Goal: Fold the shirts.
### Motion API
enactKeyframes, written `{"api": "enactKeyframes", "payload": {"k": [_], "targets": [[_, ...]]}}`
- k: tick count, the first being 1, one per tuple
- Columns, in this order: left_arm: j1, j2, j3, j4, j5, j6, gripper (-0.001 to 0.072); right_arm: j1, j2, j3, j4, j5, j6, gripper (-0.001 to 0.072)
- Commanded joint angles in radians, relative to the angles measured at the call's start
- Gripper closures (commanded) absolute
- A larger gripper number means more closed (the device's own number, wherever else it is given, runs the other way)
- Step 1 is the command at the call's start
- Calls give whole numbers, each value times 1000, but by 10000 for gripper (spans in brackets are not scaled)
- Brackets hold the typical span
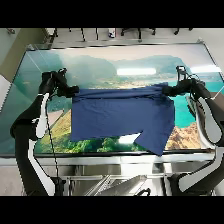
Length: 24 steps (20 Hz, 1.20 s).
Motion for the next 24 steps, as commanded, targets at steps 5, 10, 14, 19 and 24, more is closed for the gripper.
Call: {"api": "enactKeyframes", "payload": {"k": [5, 10, 14, 19, 24], "targets": [[2, 56, 1, -140, 25, 11, 4, 13, 22, 34, 103, -39, 20, 388], [79, 212, 1, -137, 198, 11, 3, -37, 208, 66, -61, -291, 151, 230], [140, 364, -154, -137, 372, 43, 4, -136, 445, -86, -45, -488, 166, 214], [130, 556, -740, -251, 253, 132, 4, -337, 747, -554, 107, -481, 172, 214], [160, 613, -1037, -328, 147, 194, 4, -528, 814, -826, 317, -509, 31, 214]]}}
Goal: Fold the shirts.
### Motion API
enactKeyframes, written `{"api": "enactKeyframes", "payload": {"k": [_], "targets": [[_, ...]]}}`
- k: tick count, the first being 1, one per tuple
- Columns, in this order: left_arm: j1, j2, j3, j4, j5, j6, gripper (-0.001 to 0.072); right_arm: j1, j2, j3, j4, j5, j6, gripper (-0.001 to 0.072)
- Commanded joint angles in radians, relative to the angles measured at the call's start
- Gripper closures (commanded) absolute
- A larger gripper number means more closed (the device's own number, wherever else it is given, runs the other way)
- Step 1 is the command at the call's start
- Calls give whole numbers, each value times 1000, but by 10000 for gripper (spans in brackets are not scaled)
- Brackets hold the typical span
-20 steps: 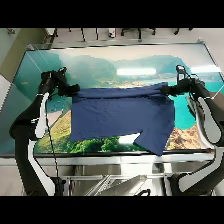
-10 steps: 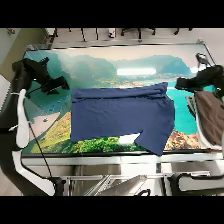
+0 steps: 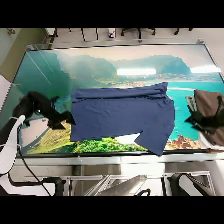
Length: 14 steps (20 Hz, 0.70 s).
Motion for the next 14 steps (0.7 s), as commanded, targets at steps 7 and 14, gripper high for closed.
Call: {"api": "enactKeyframes", "payload": {"k": [7, 14], "targets": [[10, 35, -230, -155, -223, 74, 4, -118, -43, -313, 188, 45, -173, 214], [-80, 21, -188, -154, -277, 72, 389, -80, -248, -318, 319, 157, -302, 214]]}}
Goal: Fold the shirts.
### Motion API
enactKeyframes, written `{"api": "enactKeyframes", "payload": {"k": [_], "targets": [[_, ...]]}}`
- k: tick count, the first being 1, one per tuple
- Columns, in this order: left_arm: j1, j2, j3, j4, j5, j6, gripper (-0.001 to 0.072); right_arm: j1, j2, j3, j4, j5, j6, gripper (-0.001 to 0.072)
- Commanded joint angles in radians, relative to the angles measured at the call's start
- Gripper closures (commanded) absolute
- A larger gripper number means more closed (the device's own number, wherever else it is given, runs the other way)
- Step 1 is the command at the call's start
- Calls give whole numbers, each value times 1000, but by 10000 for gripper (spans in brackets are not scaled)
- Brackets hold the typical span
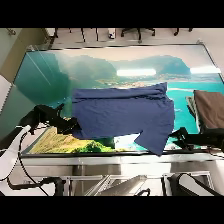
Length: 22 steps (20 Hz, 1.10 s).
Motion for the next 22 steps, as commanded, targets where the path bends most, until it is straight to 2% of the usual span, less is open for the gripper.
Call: {"api": "enactKeyframes", "payload": {"k": [1, 2, 4, 5, 6, 7, 9, 12, 14, 15, 18, 20, 22], "targets": [[-36, -20, 6, -11, -21, 2, 516, 45, -95, -8, 52, 93, -73, 215], [-36, -29, 6, -11, -21, 2, 604, 72, -108, -7, 66, 111, -74, 224], [-31, -29, 7, -11, -22, 2, 610, 126, -115, 13, 69, 125, -88, 504], [-23, -24, 14, -6, -16, 2, 610, 147, -115, 33, 69, 122, -88, 510], [-12, -15, 22, -2, -3, 2, 622, 164, -114, 62, 69, 110, -88, 627], [1, 0, 28, 0, 9, 2, 697, 176, -108, 89, 68, 85, -87, 695], [34, 49, 27, 15, 31, -2, 697, 182, -66, 113, 49, 48, -56, 695], [69, 122, 21, 212, 131, -92, 697, 184, 67, 100, -183, 5, 147, 696], [89, 177, -28, 269, 159, -96, 697, 184, 182, 71, -348, -39, 281, 696], [101, 201, -64, 269, 151, -96, 697, 184, 236, 50, -366, -52, 296, 696], [126, 246, -154, 273, 121, -92, 697, 185, 373, -11, -309, -72, 276, 696], [135, 250, -157, 273, 108, -92, 697, 186, 412, -10, -205, -46, 206, 696], [140, 250, -109, 251, 97, -92, 697, 201, 403, 24, -89, 41, 126, 696]]}}
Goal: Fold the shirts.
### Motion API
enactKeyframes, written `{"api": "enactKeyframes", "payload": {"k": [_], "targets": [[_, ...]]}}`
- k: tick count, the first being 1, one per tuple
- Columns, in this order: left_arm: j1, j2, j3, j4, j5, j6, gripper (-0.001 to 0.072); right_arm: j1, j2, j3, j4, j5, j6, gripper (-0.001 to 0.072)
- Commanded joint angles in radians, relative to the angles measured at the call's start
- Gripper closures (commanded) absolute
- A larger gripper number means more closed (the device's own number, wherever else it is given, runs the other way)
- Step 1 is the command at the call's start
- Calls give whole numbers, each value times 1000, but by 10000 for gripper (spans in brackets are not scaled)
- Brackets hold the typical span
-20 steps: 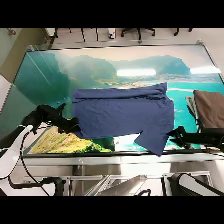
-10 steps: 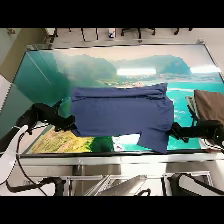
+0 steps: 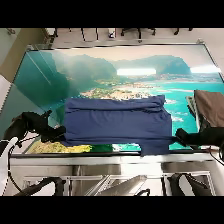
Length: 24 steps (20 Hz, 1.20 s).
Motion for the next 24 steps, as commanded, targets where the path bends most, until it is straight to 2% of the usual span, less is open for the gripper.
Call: {"api": "enactKeyframes", "payload": {"k": [1, 4, 7, 13, 17, 18, 19, 20, 21, 22, 23, 24], "targets": [[10, 6, 64, -2, -27, -5, 697, 33, 11, 42, 172, 129, -114, 696], [-26, -72, 250, -1, -29, -25, 697, 145, -135, 171, 219, 302, -137, 696], [-61, -192, 452, 1, -51, -53, 697, 261, -340, 368, 219, 412, -137, 696], [-63, -465, 756, -1, -98, -73, 697, 327, -732, 698, 214, 425, -137, 695], [-77, -615, 873, 0, -70, -73, 697, 350, -812, 725, 214, 415, -162, 693], [-89, -646, 901, -1, -63, -73, 696, 354, -814, 725, 212, 415, -181, 683], [-96, -670, 928, -1, -52, -73, 695, 353, -813, 727, 211, 415, -198, 637], [-106, -690, 953, 0, -39, -73, 539, 349, -813, 733, 211, 412, -204, 495], [-116, -703, 979, -1, -26, -73, 126, 342, -813, 745, 209, 389, -204, 380], [-129, -716, 1009, 0, -4, -73, 12, 329, -813, 761, 203, 349, -204, 249], [-138, -723, 1039, 1, 24, -73, 11, 313, -813, 779, 199, 299, -204, 89], [-142, -726, 1072, 1, 51, -73, 11, 291, -814, 797, 199, 240, -204, 10]]}}
